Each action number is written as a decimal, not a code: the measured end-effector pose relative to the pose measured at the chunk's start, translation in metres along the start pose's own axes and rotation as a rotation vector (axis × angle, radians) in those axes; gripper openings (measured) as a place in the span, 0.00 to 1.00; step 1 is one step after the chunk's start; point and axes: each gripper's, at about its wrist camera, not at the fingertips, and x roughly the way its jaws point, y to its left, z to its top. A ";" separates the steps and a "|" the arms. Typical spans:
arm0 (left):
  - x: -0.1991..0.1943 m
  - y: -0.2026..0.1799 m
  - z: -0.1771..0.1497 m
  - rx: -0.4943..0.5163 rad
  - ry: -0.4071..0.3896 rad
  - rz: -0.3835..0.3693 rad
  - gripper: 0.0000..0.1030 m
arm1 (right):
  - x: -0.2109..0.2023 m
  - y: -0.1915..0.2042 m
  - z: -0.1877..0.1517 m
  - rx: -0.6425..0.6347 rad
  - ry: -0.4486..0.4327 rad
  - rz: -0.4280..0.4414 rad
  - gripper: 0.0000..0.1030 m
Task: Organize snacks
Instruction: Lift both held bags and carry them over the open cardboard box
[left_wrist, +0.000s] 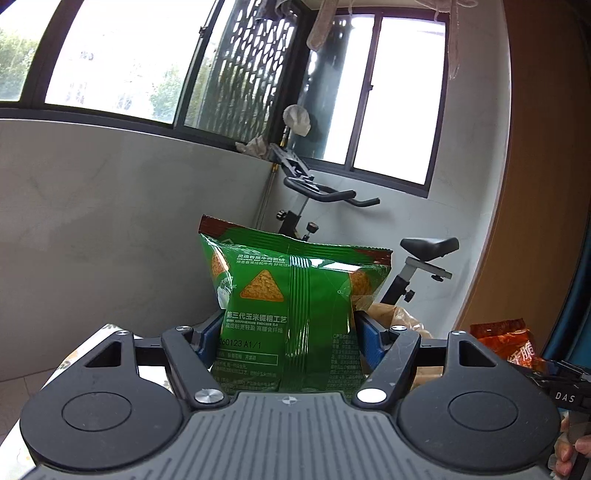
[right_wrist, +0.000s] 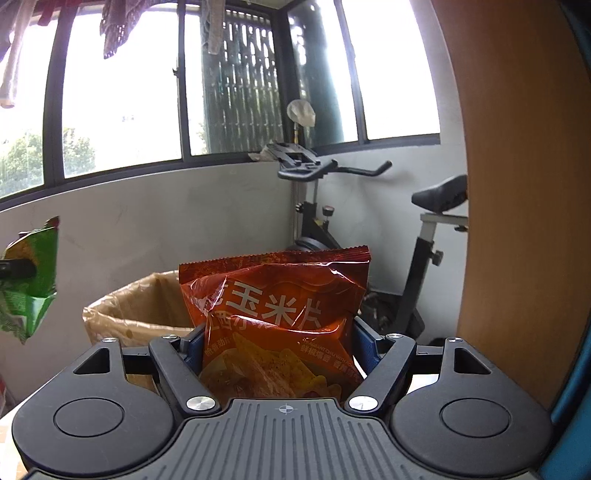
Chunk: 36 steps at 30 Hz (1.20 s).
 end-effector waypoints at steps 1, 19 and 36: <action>0.015 -0.007 0.005 0.007 0.006 -0.001 0.72 | 0.006 0.001 0.005 -0.008 -0.008 0.004 0.70; 0.126 -0.010 0.011 0.020 0.180 -0.038 0.72 | 0.106 0.019 0.043 -0.024 0.024 0.072 0.69; 0.154 0.008 -0.003 -0.002 0.282 -0.074 0.78 | 0.186 0.038 0.028 0.050 0.188 0.122 0.71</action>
